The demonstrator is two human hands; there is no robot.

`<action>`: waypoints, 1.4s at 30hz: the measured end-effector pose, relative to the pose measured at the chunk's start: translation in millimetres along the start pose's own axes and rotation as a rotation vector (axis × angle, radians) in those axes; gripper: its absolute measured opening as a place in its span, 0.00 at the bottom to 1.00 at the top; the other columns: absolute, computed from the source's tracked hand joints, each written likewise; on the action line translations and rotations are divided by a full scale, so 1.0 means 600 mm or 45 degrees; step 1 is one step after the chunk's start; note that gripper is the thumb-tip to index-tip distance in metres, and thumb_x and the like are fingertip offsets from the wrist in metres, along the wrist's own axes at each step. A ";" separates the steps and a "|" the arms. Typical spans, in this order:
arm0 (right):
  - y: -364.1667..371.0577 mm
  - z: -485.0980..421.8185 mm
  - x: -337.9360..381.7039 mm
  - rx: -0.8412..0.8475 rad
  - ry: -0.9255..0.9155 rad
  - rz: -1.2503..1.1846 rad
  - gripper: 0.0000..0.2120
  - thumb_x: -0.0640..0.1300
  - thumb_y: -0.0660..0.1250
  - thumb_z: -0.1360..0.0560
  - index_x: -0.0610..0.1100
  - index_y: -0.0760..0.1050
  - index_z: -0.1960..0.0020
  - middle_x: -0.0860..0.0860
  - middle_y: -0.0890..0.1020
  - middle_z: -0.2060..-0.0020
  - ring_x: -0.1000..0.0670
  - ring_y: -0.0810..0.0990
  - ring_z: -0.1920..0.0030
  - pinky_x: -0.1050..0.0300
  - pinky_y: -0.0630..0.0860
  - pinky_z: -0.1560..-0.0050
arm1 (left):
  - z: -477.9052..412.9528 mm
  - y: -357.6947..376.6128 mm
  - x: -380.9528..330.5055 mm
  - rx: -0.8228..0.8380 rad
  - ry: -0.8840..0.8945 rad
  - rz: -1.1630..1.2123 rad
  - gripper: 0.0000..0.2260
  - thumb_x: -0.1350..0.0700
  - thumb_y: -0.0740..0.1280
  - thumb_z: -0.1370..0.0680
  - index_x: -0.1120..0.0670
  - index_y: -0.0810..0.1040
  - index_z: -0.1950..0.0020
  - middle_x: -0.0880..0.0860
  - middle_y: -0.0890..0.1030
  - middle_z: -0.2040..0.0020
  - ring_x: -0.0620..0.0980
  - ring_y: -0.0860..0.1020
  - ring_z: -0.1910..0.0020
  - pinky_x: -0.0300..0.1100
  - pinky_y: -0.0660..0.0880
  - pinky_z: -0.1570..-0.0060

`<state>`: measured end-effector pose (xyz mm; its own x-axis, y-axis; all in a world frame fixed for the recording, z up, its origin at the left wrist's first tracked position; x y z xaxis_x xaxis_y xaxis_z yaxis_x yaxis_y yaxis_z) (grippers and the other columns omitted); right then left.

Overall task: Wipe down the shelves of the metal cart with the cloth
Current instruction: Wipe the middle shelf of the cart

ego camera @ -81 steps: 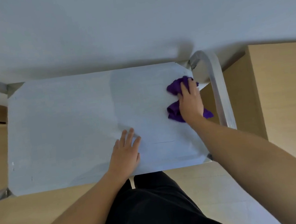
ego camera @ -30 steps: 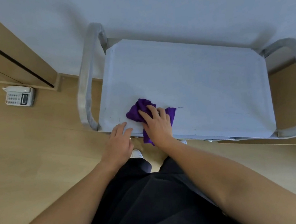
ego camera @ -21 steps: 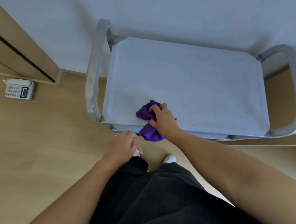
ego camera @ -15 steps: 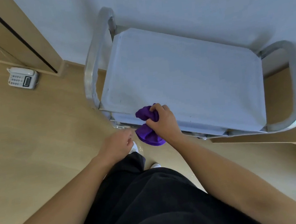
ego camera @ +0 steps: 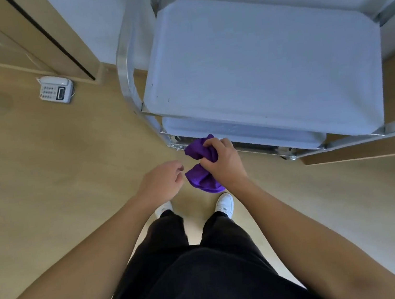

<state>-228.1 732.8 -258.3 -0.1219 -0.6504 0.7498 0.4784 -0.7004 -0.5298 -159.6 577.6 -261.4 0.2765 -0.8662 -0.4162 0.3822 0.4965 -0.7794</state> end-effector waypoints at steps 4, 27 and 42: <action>0.006 0.008 -0.011 -0.098 0.079 -0.017 0.16 0.45 0.69 0.29 0.52 0.74 0.42 0.51 0.72 0.48 0.51 0.75 0.52 0.62 0.69 0.55 | -0.012 0.006 0.025 0.064 0.049 -0.040 0.11 0.55 0.59 0.21 0.52 0.76 0.41 0.48 0.79 0.43 0.50 0.77 0.48 0.43 0.73 0.54; 0.217 -0.334 -0.155 -0.571 -0.123 0.175 0.18 0.43 0.68 0.26 0.48 0.74 0.37 0.44 0.72 0.42 0.41 0.74 0.45 0.47 0.77 0.48 | -0.353 0.162 0.220 -0.261 0.355 -0.422 0.21 0.58 0.66 0.25 0.62 0.72 0.33 0.57 0.70 0.31 0.55 0.71 0.33 0.49 0.76 0.46; 0.327 -0.548 -0.109 -0.583 -0.685 0.848 0.17 0.46 0.59 0.19 0.46 0.71 0.31 0.49 0.65 0.26 0.46 0.61 0.25 0.45 0.59 0.26 | -0.388 0.219 0.287 -0.835 0.549 -0.517 0.22 0.63 0.65 0.28 0.66 0.74 0.35 0.59 0.75 0.36 0.55 0.76 0.38 0.44 0.77 0.49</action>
<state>-412.1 541.2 -541.7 0.5200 -0.8133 0.2611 -0.0932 -0.3579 -0.9291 -267.0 480.3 -544.5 -0.1775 -0.9804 -0.0860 -0.2412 0.1280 -0.9620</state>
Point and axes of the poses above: each hand's wrist, its own z-axis away from the middle knuckle, its own y-axis out of the palm, x = y × z, the point moved 9 cm from there along -z, towards the middle knuckle
